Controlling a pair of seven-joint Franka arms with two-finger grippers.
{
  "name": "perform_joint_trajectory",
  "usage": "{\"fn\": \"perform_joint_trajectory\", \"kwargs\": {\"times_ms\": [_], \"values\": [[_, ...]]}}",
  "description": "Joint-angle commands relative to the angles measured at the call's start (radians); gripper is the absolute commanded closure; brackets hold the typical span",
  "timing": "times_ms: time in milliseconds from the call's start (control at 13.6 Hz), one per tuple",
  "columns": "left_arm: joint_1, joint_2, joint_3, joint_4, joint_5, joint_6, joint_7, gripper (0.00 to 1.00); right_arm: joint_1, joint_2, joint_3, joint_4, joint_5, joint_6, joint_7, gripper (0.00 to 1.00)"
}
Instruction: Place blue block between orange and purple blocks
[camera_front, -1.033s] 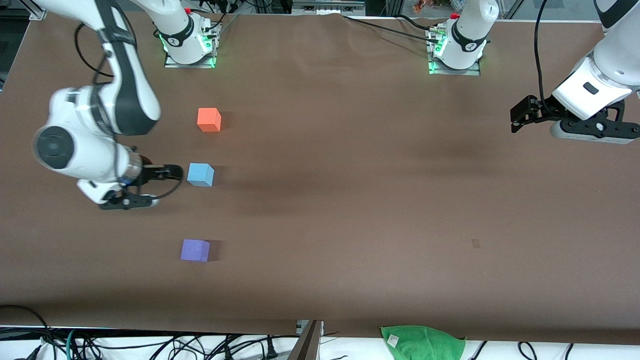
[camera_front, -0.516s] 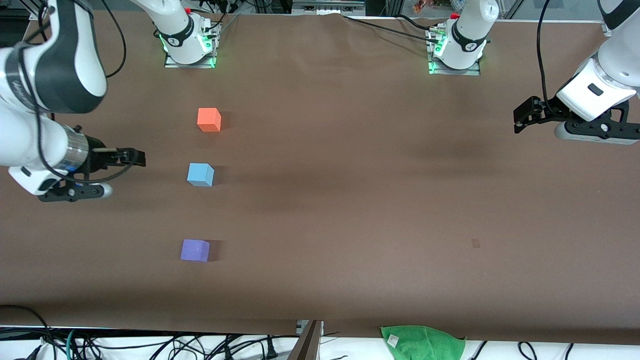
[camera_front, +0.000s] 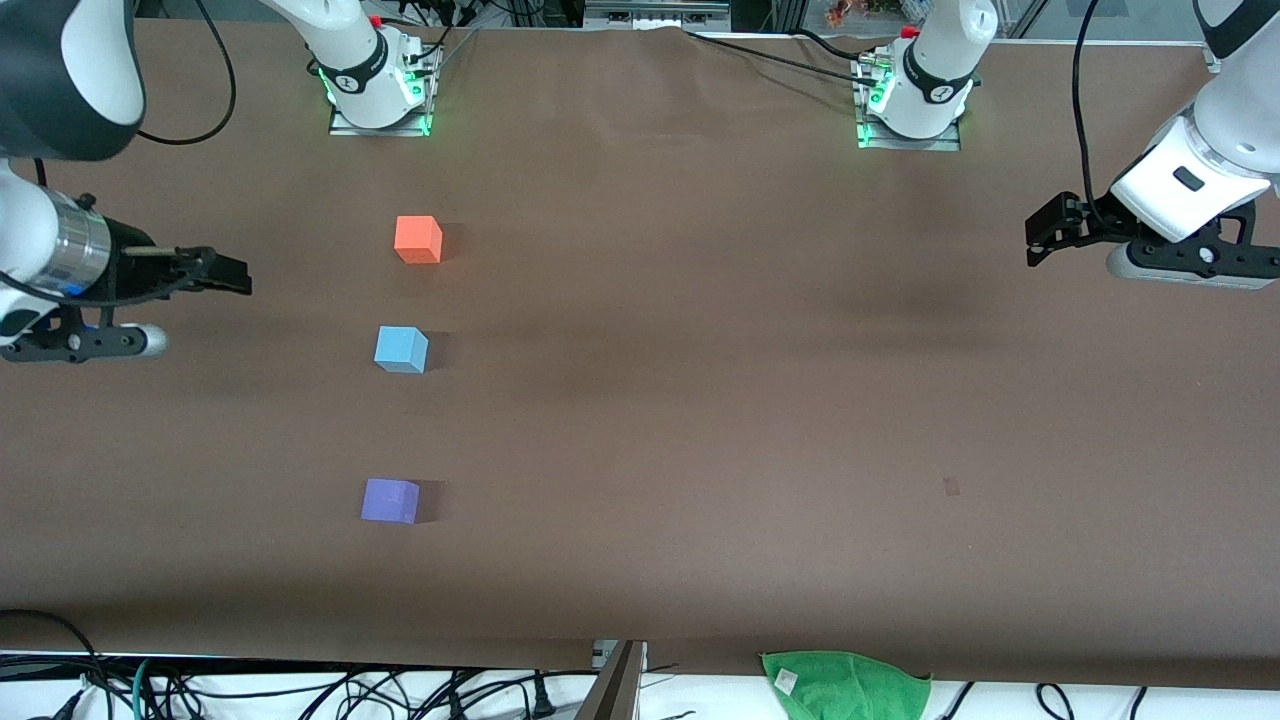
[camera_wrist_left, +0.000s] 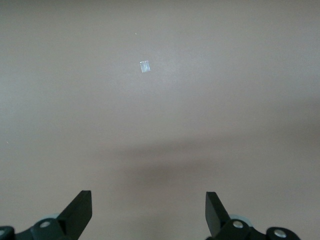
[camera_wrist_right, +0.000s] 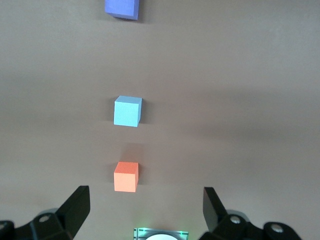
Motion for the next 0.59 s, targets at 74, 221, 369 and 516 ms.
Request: {"fn": "perform_joint_trajectory", "kwargs": {"times_ms": [74,221,369,516], "values": [[0.003,0.015,-0.004,0.034,-0.019,-0.025,0.009,0.0,-0.046,-0.083,0.097,-0.047,-0.096,-0.003,-0.014,0.0],[0.003,0.015,-0.002,0.034,-0.019,-0.025,0.008,0.0,-0.08,-0.109,0.099,-0.047,-0.095,0.009,-0.009,0.0],[0.003,0.015,-0.004,0.034,-0.019,-0.025,0.006,0.0,-0.094,-0.141,0.101,-0.057,-0.093,0.015,-0.012,0.0],[0.003,0.015,-0.002,0.034,-0.019,-0.025,0.009,0.0,-0.102,-0.179,0.114,-0.095,-0.092,0.021,-0.01,0.0]]}}
